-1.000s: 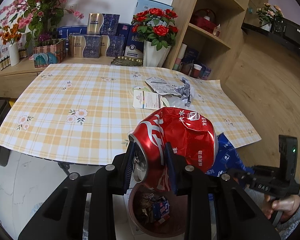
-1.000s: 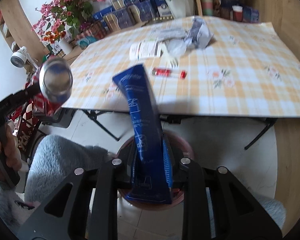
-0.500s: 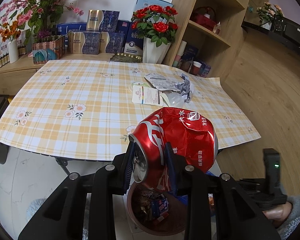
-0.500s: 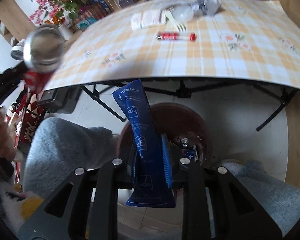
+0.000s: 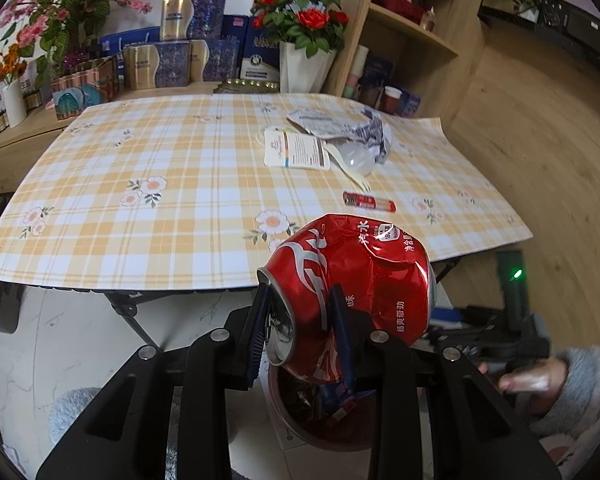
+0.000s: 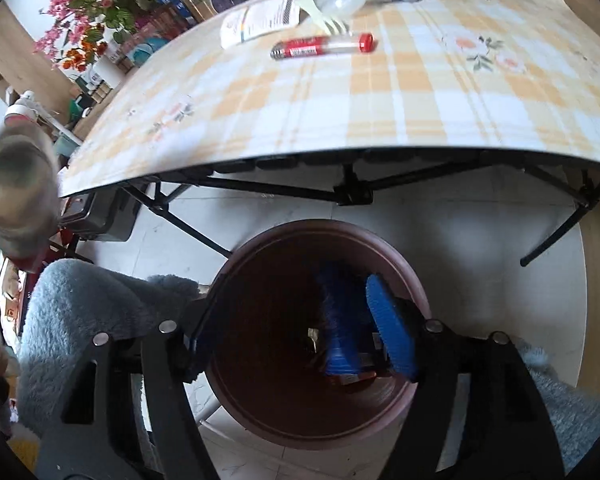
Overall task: Collect trash
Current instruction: 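Open the left tool over the bin to drop the red can, then move both tools back over the table toward the remaining trash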
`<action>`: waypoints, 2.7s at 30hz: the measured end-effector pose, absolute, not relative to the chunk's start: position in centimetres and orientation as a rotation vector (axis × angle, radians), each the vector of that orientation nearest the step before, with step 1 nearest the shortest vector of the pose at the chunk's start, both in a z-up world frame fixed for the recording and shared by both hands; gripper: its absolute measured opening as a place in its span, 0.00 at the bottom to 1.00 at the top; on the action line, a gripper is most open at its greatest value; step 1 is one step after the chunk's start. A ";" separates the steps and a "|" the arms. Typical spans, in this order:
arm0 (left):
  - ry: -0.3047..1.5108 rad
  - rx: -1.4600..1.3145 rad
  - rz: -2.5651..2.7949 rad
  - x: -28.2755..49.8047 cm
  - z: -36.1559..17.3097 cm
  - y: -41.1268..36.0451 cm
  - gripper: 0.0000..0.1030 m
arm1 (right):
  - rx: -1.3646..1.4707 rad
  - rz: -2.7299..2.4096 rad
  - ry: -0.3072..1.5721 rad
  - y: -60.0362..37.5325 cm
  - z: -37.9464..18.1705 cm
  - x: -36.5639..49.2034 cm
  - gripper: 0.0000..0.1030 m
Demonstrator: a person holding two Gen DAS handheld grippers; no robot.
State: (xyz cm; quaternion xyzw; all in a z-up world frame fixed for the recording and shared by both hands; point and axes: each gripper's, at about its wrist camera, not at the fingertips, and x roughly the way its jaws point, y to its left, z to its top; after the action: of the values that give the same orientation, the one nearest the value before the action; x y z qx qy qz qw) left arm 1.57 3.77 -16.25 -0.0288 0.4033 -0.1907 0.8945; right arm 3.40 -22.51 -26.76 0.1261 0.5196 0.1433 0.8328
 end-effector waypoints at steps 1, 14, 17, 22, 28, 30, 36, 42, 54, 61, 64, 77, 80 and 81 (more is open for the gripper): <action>0.842 -0.054 -0.402 1.6 -16.6 3.6 0.29 | 0.263 0.302 1.087 -22.8 -26.4 3.4 0.70; 0.919 0.073 -0.511 2.4 -21.9 -0.9 0.29 | 0.233 0.214 0.837 -27.3 -23.5 0.2 0.94; 0.945 0.086 -0.540 2.6 -23.6 -2.2 0.29 | 0.249 0.174 0.845 -27.5 -24.2 0.3 0.94; 0.980 0.129 -0.573 2.6 -26.3 -4.2 0.29 | 0.270 0.131 0.859 -28.3 -25.0 0.3 0.94; 1.088 0.176 -0.571 3.0 -29.6 -5.3 0.29 | 0.282 0.117 0.871 -28.6 -25.5 0.3 0.94; 1.109 0.183 -0.570 3.1 -30.2 -5.3 0.29 | 0.287 0.114 0.872 -28.6 -25.5 0.3 0.94; 1.137 0.205 -0.576 3.1 -30.8 -5.6 0.29 | 0.276 0.120 0.877 -28.5 -25.5 0.3 0.94; 1.152 0.220 -0.579 3.2 -31.2 -6.1 0.29 | 0.269 0.122 0.881 -28.3 -25.6 0.3 0.94; 1.045 0.188 -0.532 3.0 -28.9 -5.3 0.84 | 0.249 0.136 0.886 -27.8 -25.1 0.5 0.94; 0.865 0.095 -0.422 3.6 -24.2 -3.1 0.92 | 0.277 0.183 0.846 -28.2 -23.2 1.0 0.94; 0.788 0.083 -0.391 4.0 -21.9 -2.1 0.93 | 0.280 0.195 0.838 -28.5 -22.1 1.6 0.95; 0.616 0.018 -0.251 9.2 -14.3 3.2 0.93 | 0.118 0.147 0.760 -29.8 -15.7 6.2 0.95; 0.597 0.008 -0.236 10.0 -13.6 3.8 0.93 | 0.105 0.130 0.754 -30.2 -14.9 7.4 0.94; 0.591 0.005 -0.230 10.5 -13.3 4.0 0.93 | 0.104 0.127 0.755 -30.3 -14.7 7.9 0.94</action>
State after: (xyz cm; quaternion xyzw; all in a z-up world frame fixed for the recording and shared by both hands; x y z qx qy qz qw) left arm 10.50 3.99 -13.32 0.0023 0.2906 -0.1132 0.9501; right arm 7.86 -30.31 -14.66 0.0505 0.3680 0.0618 0.9264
